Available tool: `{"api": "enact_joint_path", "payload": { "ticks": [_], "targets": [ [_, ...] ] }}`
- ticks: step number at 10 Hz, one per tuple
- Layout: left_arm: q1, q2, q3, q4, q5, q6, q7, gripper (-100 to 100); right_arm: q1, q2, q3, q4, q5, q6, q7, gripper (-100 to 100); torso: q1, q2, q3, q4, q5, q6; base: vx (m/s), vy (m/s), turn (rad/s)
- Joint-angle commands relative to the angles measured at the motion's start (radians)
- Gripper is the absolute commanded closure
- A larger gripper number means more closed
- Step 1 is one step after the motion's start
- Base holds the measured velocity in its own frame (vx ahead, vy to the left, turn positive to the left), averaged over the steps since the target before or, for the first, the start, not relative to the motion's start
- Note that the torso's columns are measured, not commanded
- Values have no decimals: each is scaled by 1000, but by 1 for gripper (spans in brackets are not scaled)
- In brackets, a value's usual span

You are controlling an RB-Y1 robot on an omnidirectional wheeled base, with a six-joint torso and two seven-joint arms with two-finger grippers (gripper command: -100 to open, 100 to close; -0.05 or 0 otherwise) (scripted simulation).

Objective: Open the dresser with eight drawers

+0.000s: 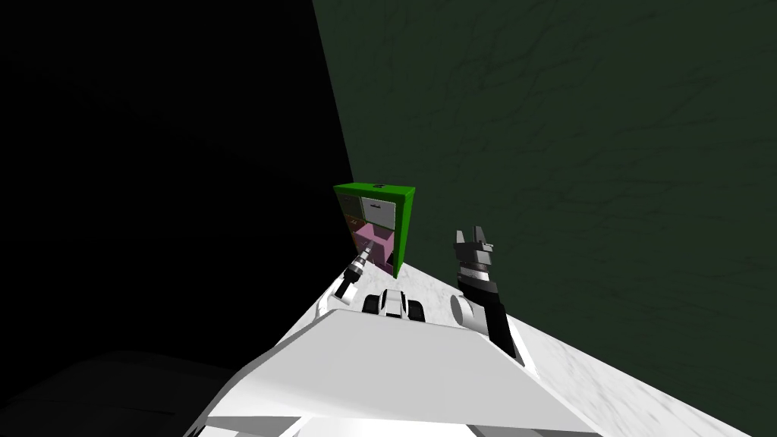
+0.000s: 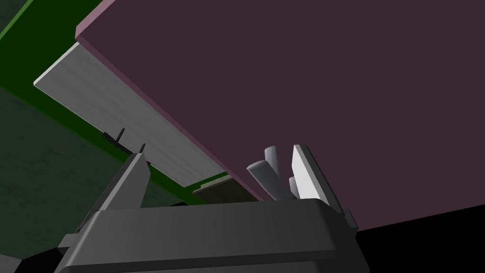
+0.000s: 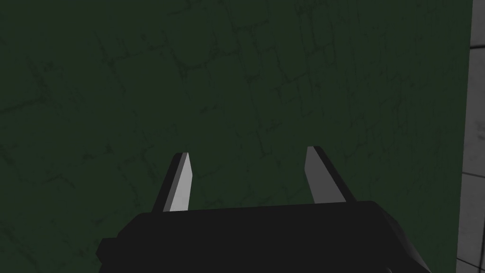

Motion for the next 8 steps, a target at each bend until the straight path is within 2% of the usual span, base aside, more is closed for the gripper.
{"api": "enact_joint_path", "payload": {
  "ticks": [1, 2, 3, 4, 8],
  "targets": [
    [5, 20, -3, -68, 1, 62, 18, -100, 0, 0, 0, 0, 0, 0, 0, 0, -1, 0, 0, 1, -1, 0, -28, -3, -18],
    [5, 27, -5, -91, 1, 84, 24, -100, 0, 0, 0, 0, 0, 0, 0, 0, -2, 1, 0, 3, -2, -1, -25, -7, -8],
    [13, 21, -7, -70, 1, 73, 20, -100, 0, 0, 0, 0, 0, 0, 0, 0, -3, 3, 1, 5, -3, 0, 0, 0, 0],
    [14, 22, -7, -72, 0, 81, 21, 0, 0, 0, 0, 0, 0, 0, 0, 0, -4, 3, 1, 4, -3, 0, 0, 0, 0],
    [17, 23, -7, -67, 1, 84, 21, 0, 0, 0, 0, 0, 0, 0, 0, 0, -2, -1, -1, 0, -1, 0, 0, 0, 0]
  ]
}}
